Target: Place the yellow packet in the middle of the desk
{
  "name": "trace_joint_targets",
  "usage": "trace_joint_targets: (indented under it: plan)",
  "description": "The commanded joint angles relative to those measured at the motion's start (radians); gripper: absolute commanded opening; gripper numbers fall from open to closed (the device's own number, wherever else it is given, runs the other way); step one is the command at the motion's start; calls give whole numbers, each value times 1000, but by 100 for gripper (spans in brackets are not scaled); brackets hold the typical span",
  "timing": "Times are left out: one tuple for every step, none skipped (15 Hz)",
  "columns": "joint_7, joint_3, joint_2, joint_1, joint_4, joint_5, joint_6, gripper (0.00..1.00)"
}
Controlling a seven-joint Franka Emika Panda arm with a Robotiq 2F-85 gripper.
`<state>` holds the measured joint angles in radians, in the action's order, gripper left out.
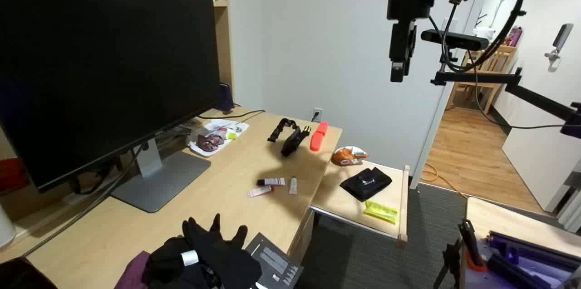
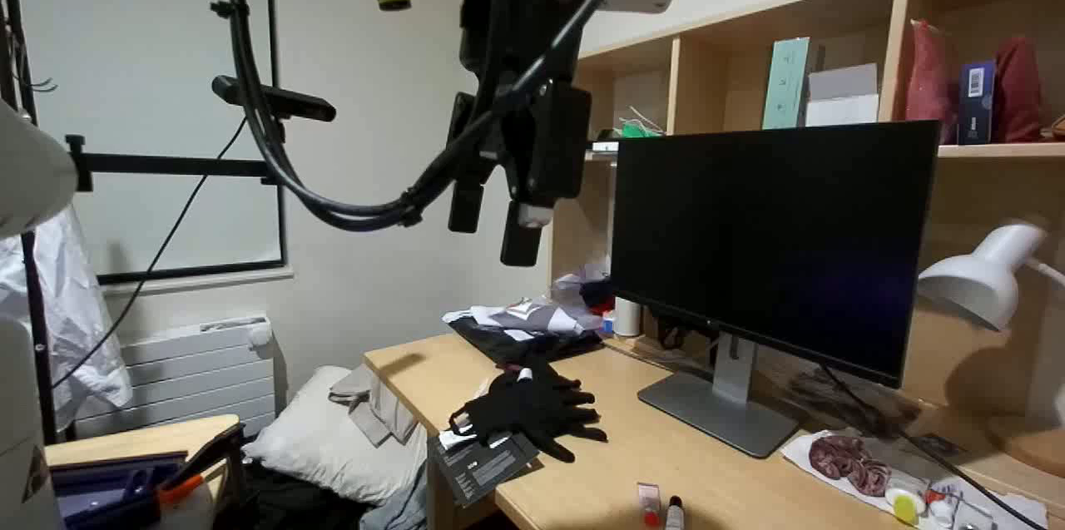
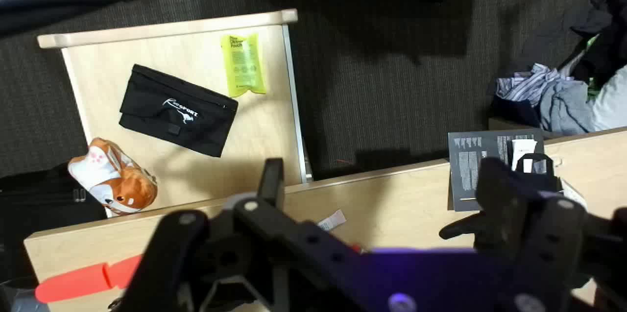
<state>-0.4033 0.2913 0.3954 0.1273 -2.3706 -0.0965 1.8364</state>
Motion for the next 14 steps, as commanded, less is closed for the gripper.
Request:
trace_joint_targets:
  plan:
    - [-3,-10,-1,11,1,4,-1,100]
    - [-3,-10,-1,11,1,4,-1,100]
    - [-3,-10,-1,11,1,4,-1,100]
    - [2,-8,-4,9,-15,12,56,100]
    - [0,-8,-6,8,-17,14,72,100]
    - [-9,-5,-11,6,-26,17,109,100]
    - [-12,-3,-16,6,-32,21,137,100]
    - [-15,-2,-27,7,-38,19,159,100]
    - [-17,0,-40,9,-45,16,174,100]
    - [-23,4,-59,13,-53,9,185,100]
    - [-25,8,-77,17,-58,5,194,100]
    - [-23,11,-101,22,-66,0,204,100]
    - [-22,14,-125,25,-70,-4,215,100]
    - [-21,16,-150,27,-75,-3,240,100]
